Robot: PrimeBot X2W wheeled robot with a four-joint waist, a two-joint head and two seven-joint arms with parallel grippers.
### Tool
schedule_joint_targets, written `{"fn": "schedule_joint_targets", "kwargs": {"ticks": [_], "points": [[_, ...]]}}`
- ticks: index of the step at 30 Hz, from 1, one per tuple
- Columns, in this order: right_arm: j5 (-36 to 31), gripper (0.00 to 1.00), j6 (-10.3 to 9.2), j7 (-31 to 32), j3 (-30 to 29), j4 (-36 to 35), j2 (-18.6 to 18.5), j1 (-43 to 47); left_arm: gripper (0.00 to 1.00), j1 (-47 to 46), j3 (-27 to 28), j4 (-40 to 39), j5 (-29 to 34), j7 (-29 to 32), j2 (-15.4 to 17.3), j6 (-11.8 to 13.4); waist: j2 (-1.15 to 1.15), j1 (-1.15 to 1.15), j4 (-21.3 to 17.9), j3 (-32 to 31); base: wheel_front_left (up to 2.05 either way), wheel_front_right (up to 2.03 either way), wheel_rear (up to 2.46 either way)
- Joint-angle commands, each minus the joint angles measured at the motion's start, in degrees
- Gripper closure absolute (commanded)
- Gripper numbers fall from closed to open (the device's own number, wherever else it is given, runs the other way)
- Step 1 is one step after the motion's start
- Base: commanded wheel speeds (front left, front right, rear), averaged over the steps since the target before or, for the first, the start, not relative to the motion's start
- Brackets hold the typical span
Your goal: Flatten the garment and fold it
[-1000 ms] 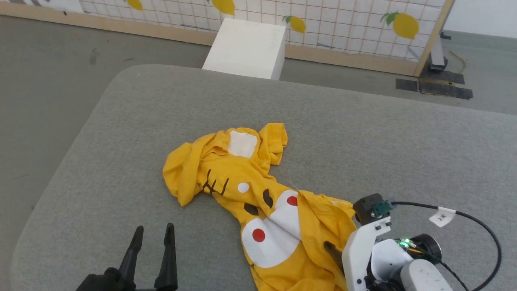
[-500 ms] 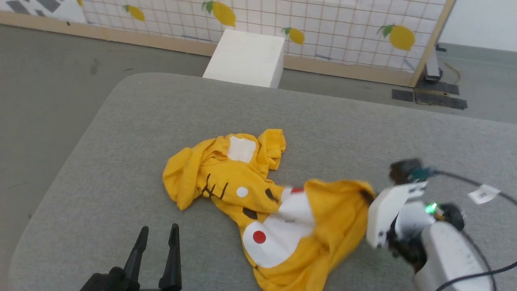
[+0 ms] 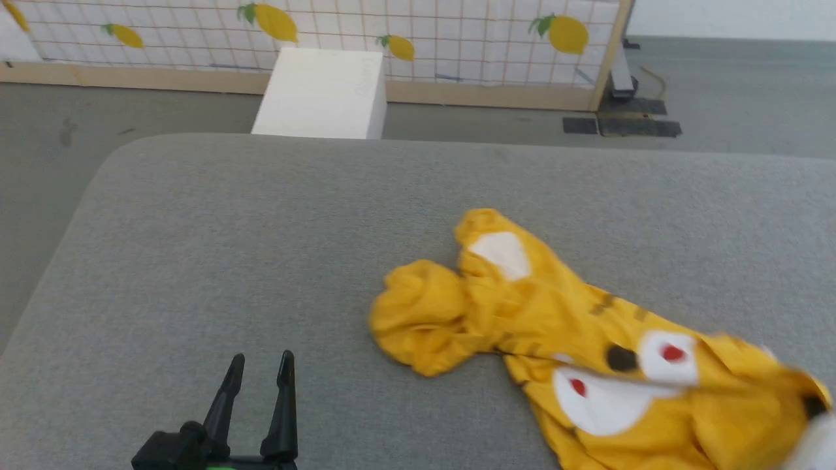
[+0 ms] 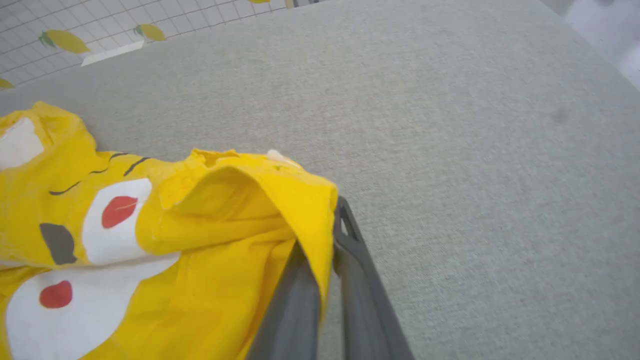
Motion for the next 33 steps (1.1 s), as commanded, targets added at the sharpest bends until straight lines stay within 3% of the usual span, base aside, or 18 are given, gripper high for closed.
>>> {"fn": "schedule_joint_targets", "kwargs": {"ticks": [1,4,7,8,9,11,16,20,24,27,33], "points": [[-0.37,1.0,-0.09,0.24,-1.78,-1.01,0.26,3.71,0.0,-1.36,-0.01,-0.17,-0.74,-0.22,-0.04,-0.4,0.0,0.0,-1.77,1.83,0.0,0.0,0.0],[3.4,1.0,-0.09,-0.3,-3.85,0.58,0.32,9.7,0.0,-1.65,0.18,-0.1,-1.1,-0.22,0.15,-0.4,0.0,0.0,-2.7,2.44,0.0,0.0,0.0],[6.62,1.0,-0.09,-2.42,-2.18,3.93,0.34,12.99,0.0,-1.74,0.18,0.08,-1.34,-0.22,0.43,-0.4,0.0,0.0,-3.71,2.8,0.0,0.0,0.0],[7.43,0.87,-0.09,-3.24,-1.49,4.82,0.34,13.17,0.0,-1.8,0.1,0.13,-1.37,-0.22,0.49,-0.4,0.0,0.0,-3.95,2.77,0.0,0.0,0.0],[8.04,0.64,-0.09,-4.3,-0.54,5.64,0.34,13.05,0.0,-1.86,0.01,0.22,-1.4,-0.22,0.56,-0.4,0.0,0.0,-4.24,2.68,0.0,0.0,0.0],[8.95,0.0,-0.09,-5.7,1.33,6.09,0.34,11.84,0.0,-1.88,0.04,0.33,-1.4,-0.22,0.57,-0.4,0.0,0.0,-4.77,2.42,0.0,0.0,0.0],[8.15,0.0,-0.09,-4.78,4.13,-1.2,0.35,6.02,0.0,-2.0,-0.35,0.66,-1.23,-0.22,0.58,-0.4,0.0,0.0,-5.21,1.88,0.0,0.0,0.0],[6.2,0.0,-0.09,2.0,5.51,-13.01,0.35,0.4,0.0,-2.2,-0.59,0.81,-1.37,-0.22,0.5,-0.4,0.0,0.0,-4.53,1.78,0.0,0.0,0.0],[2.87,0.0,-0.09,9.58,7.75,-19.38,0.35,-5.33,0.0,-2.54,-1.22,1.24,-1.66,-0.22,0.38,-0.4,0.0,0.0,-2.87,2.16,0.0,0.0,0.0],[1.24,0.0,-0.09,13.97,9.46,-18.24,0.3,-8.39,0.0,-3.01,-1.75,1.44,-1.88,-0.22,0.32,-0.4,0.0,0.0,-1.33,2.79,0.0,0.0,0.0],[-0.69,0.0,-0.09,20.7,12.63,-7.79,-0.64,-13.59,0.0,-4.56,-3.03,1.55,-2.02,-0.22,0.97,-0.41,0.0,0.0,2.54,4.86,0.0,0.0,0.0]]}}
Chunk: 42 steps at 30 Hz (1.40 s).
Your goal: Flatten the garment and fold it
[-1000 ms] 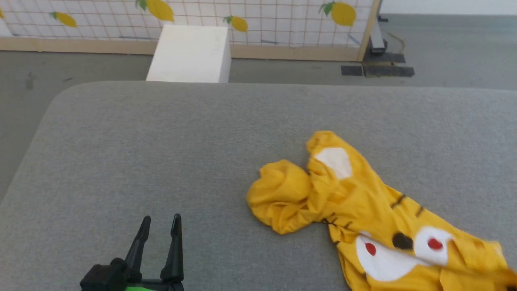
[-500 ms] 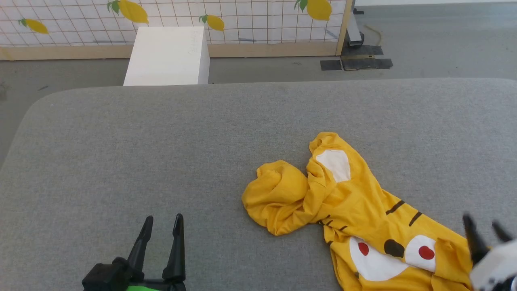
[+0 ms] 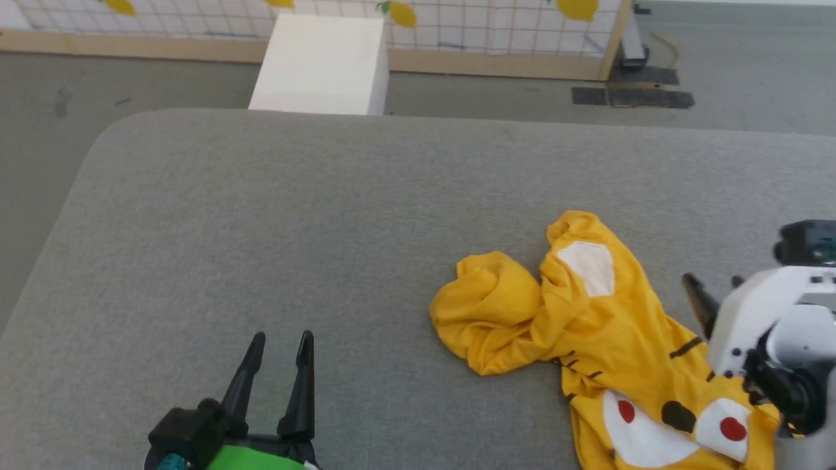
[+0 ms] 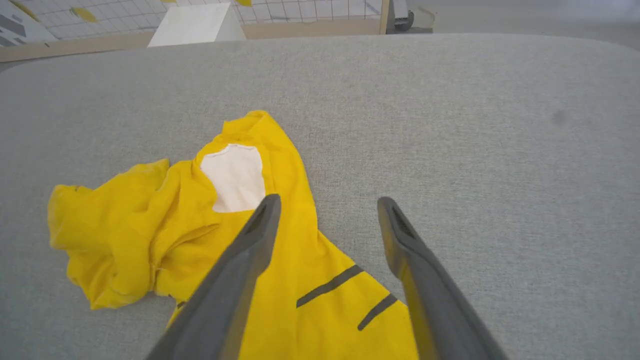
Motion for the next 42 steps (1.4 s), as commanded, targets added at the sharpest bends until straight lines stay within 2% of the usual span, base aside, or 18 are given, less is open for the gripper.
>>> {"fn": "schedule_joint_targets", "kwargs": {"ticks": [1,4,10,19,21,22,27,33,36,40,42], "points": [[-0.47,0.0,-0.08,0.97,0.25,2.64,-0.03,-1.97,0.0,-1.29,-0.23,0.01,-0.38,-0.22,0.6,-0.41,0.0,0.0,2.81,1.86,0.0,0.0,0.0],[-1.8,0.0,-0.08,1.46,0.77,7.95,-0.62,-4.23,0.0,-2.12,-0.97,-0.06,-0.7,-0.22,1.1,-0.41,0.0,0.0,4.86,2.85,0.0,0.0,0.0],[-5.37,0.0,-0.08,-1.78,0.24,17.34,-1.11,-7.8,0.0,-3.13,-1.58,0.12,-1.38,-0.22,1.89,-0.41,0.0,0.0,8.01,4.56,0.0,0.0,0.0],[-8.71,0.0,-0.08,-7.88,-1.29,27.85,-1.23,-10.22,0.0,-4.64,-2.3,0.05,-2.3,-0.22,2.89,-0.41,0.0,0.0,9.1,7.13,0.0,0.0,0.0],[-8.8,0.64,-0.08,-10.55,-2.88,28.95,-1.01,-11.18,0.0,-5.19,-2.28,-0.01,-2.49,-0.22,2.92,-0.41,0.0,0.0,8.54,7.45,0.0,0.0,0.0],[-9.08,1.0,-0.08,-12.2,-3.97,29.18,-0.81,-11.87,0.0,-5.35,-2.18,-0.06,-2.58,-0.22,2.88,-0.41,0.0,0.0,8.1,7.42,0.0,0.0,0.0],[-9.35,1.0,-0.08,-17.12,-6.76,28.19,-1.6,-14.37,0.0,-4.73,-1.98,0.35,-2.39,-0.22,2.78,-0.41,0.0,0.0,5.64,5.44,0.0,0.0,0.0],[-7.72,1.0,-0.08,-17.87,-6.98,20.1,-5.02,-14.42,0.0,-3.36,-1.49,0.63,-1.59,-0.22,1.98,-0.41,0.0,0.0,3.85,2.22,0.0,0.0,0.0],[-7.57,1.0,-0.08,-15.75,-2.77,14.42,-6.46,-12.43,0.0,-2.71,-1.21,0.7,-1.21,-0.22,1.63,-0.41,0.0,0.0,3.37,1.38,0.0,0.0,0.0],[-4.45,0.99,-0.08,-11.69,4.41,10.57,-3.9,-9.24,0.0,-2.2,-0.94,0.67,-1.08,-0.22,1.34,-0.41,0.0,0.0,2.92,1.19,0.0,0.0,0.0],[-2.5,0.84,-0.08,-10.31,7.24,10.99,-1.99,-7.47,0.0,-2.15,-1.22,0.84,-1.1,-0.22,1.28,-0.41,0.0,0.0,2.83,1.2,0.0,0.0,0.0]]}}
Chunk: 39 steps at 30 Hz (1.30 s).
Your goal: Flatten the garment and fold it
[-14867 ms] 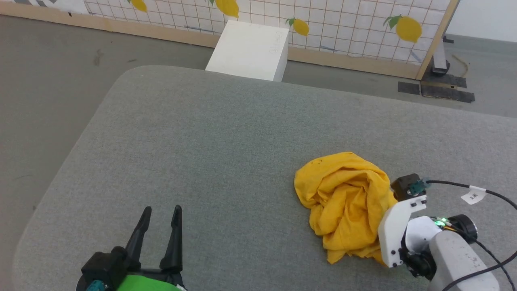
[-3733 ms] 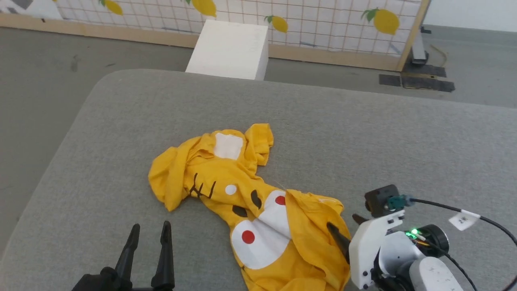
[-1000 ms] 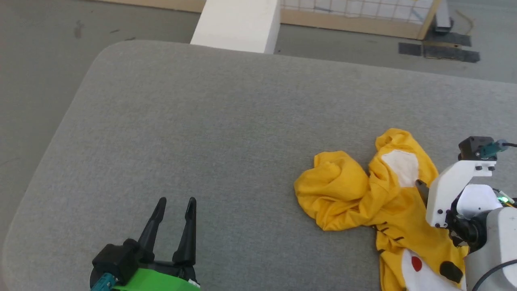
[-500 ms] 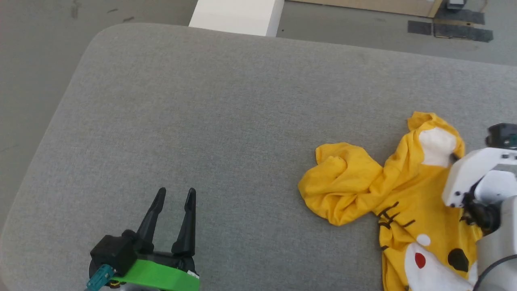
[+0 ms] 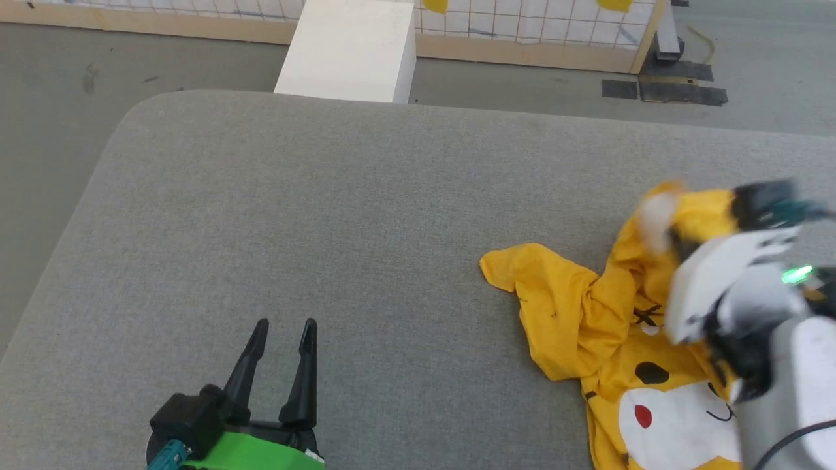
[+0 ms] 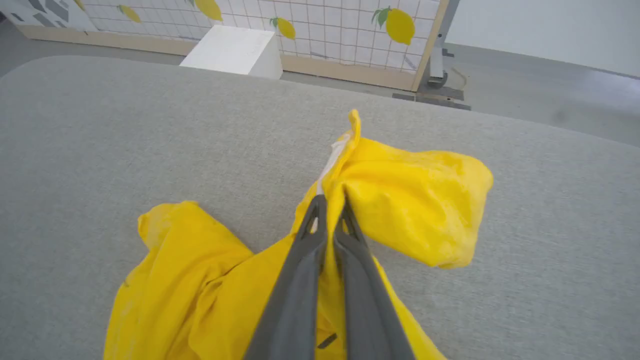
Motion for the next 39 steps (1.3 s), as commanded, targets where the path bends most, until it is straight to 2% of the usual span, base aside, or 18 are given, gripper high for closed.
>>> {"fn": "schedule_joint_targets", "kwargs": {"ticks": [1,2,3,4,8,11,19,22,26,32,39], "points": [[1.06,0.75,-0.09,0.74,1.72,0.96,0.86,1.8,0.0,0.35,-0.1,0.15,0.11,-0.22,-0.22,-0.4,0.0,0.0,-0.13,-0.17,0.0,0.0,0.0],[1.46,0.66,-0.09,1.22,2.79,1.92,1.3,2.6,0.0,0.31,-0.25,0.21,0.09,-0.22,-0.24,-0.4,0.0,0.0,-0.08,-0.19,0.0,0.0,0.0],[1.99,0.16,-0.09,1.68,3.99,3.39,1.71,3.47,0.0,0.22,-0.48,0.3,0.07,-0.22,-0.24,-0.4,0.0,0.0,0.04,-0.2,0.0,0.0,0.0],[2.62,0.0,-0.09,2.1,4.82,5.05,2.06,4.22,0.0,0.1,-0.68,0.38,0.03,-0.22,-0.18,-0.4,0.0,0.0,0.16,-0.23,0.0,0.0,0.0],[3.68,0.0,-0.09,2.61,7.03,9.01,2.57,5.33,0.0,-0.22,-1.1,0.53,-0.16,-0.22,0.25,-0.4,0.0,0.0,0.62,-0.47,0.0,0.0,0.0],[5.37,0.0,-0.09,2.92,7.56,8.61,2.69,5.01,0.0,0.02,-0.73,0.5,-0.26,-0.22,0.49,-0.4,0.0,0.0,0.44,-0.69,0.0,0.0,0.0],[10.18,0.0,-0.09,8.57,5.48,-2.19,1.52,2.99,0.0,1.18,-0.14,0.45,-0.13,-0.22,-0.1,-0.4,0.0,0.0,-1.0,-0.96,0.0,0.0,0.0],[11.36,0.0,-0.09,11.29,1.93,-7.34,1.72,2.41,0.0,1.1,-0.23,0.31,-0.16,-0.22,-0.34,-0.4,0.0,0.0,-1.32,-0.7,0.0,0.0,0.0],[8.68,0.0,-0.09,13.07,-2.58,-10.34,1.39,1.88,0.0,0.77,-0.48,0.07,-0.32,-0.22,-0.43,-0.4,0.0,0.0,-1.32,0.09,0.0,0.0,0.0],[4.13,0.0,-0.09,12.97,-7.84,-5.6,2.1,-0.13,0.0,-0.36,-1.34,-0.05,-1.01,-0.22,0.18,-0.4,0.0,0.0,-0.14,2.16,0.0,0.0,0.0],[0.38,0.0,-0.09,9.74,-10.48,3.38,2.99,-5.68,0.0,-2.33,-2.04,0.31,-1.91,-0.22,1.42,-0.4,0.0,0.0,2.14,4.96,0.0,0.0,0.0]]}}
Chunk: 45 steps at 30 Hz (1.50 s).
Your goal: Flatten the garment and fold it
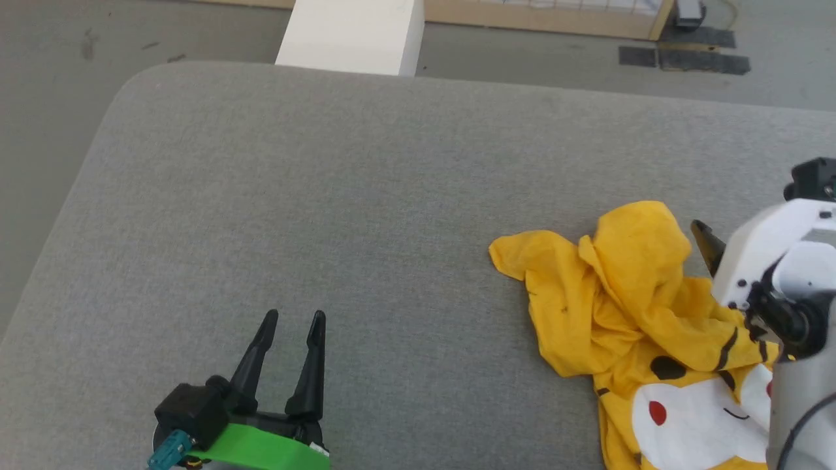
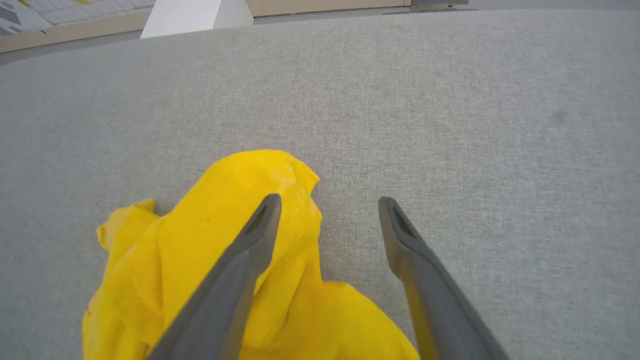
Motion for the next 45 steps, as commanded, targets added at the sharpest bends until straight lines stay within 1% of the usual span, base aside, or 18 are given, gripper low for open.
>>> {"fn": "schedule_joint_targets", "kwargs": {"ticks": [1,11,12,13,14,15,16,23,30,31,32,33,34,38,45], "points": [[-0.45,0.0,-0.08,-0.78,0.21,1.2,0.23,-1.44,0.0,-0.99,-0.02,0.16,-0.3,-0.22,0.52,-0.4,0.0,0.0,1.3,1.35,0.0,0.0,0.0],[-1.47,0.0,-0.08,-2.83,-0.64,11.31,0.4,-4.39,0.0,-2.01,-0.96,0.82,-1.03,-0.22,1.1,-0.4,0.0,0.0,2.78,2.07,0.0,0.0,0.0],[-1.45,0.05,-0.08,-3.42,-0.84,12.18,0.4,-4.68,0.0,-2.09,-0.99,0.88,-1.06,-0.22,1.12,-0.4,0.0,0.0,2.8,2.01,0.0,0.0,0.0],[-1.46,0.51,-0.08,-3.87,-0.78,12.76,0.4,-4.92,0.0,-2.13,-0.98,0.93,-1.07,-0.22,1.15,-0.4,0.0,0.0,2.78,1.93,0.0,0.0,0.0],[-1.38,0.63,-0.08,-4.53,-0.7,13.25,0.4,-5.28,0.0,-2.12,-0.9,0.97,-1.07,-0.22,1.16,-0.4,0.0,0.0,2.7,1.83,0.0,0.0,0.0],[-1.44,0.85,-0.08,-5.13,-0.59,13.46,0.4,-5.58,0.0,-2.05,-0.78,1.0,-1.05,-0.22,1.15,-0.4,0.0,0.0,2.56,1.68,0.0,0.0,0.0],[-1.84,1.0,-0.08,-5.99,-0.62,13.51,0.4,-5.96,0.0,-1.92,-0.59,1.02,-0.99,-0.22,1.14,-0.4,0.0,0.0,2.31,1.52,0.0,0.0,0.0],[-3.44,1.0,-0.08,-8.56,-1.54,12.37,0.41,-6.98,0.0,-0.62,0.41,1.15,-0.52,-0.22,0.84,-0.4,0.0,0.0,-0.22,-0.6,0.0,0.0,0.0],[-4.24,0.99,-0.08,-8.33,-3.03,9.21,0.41,-4.82,0.0,-0.2,0.23,0.73,-0.08,-0.22,0.37,-0.4,0.0,0.0,-1.95,-1.5,0.0,0.0,0.0],[-3.92,0.67,-0.08,-8.17,-3.07,8.86,0.41,-4.48,0.0,-0.21,0.18,0.71,-0.03,-0.22,0.38,-0.4,0.0,0.0,-2.08,-1.45,0.0,0.0,0.0],[-3.69,0.51,-0.08,-8.12,-3.08,8.6,0.41,-4.25,0.0,-0.22,0.14,0.7,-0.01,-0.22,0.37,-0.4,0.0,0.0,-2.16,-1.39,0.0,0.0,0.0],[-3.52,0.1,-0.08,-7.96,-2.79,8.38,0.41,-3.93,0.0,-0.24,0.07,0.68,-0.02,-0.22,0.38,-0.4,0.0,0.0,-2.19,-1.3,0.0,0.0,0.0],[-3.31,0.0,-0.08,-7.77,-2.49,8.26,0.41,-3.73,0.0,-0.25,-0.01,0.67,-0.04,-0.22,0.38,-0.4,0.0,0.0,-2.16,-1.21,0.0,0.0,0.0],[-2.01,0.0,-0.08,-6.52,-1.41,8.08,0.41,-3.59,0.0,-0.43,-0.49,0.69,-0.32,-0.22,0.58,-0.4,0.0,0.0,-1.52,-0.51,0.0,0.0,0.0],[-0.28,0.0,-0.08,1.44,-0.04,7.86,0.41,-4.44,0.0,-1.25,-0.85,0.97,-1.07,-0.22,1.06,-0.4,0.0,0.0,0.7,1.3,0.0,0.0,0.0]]}}
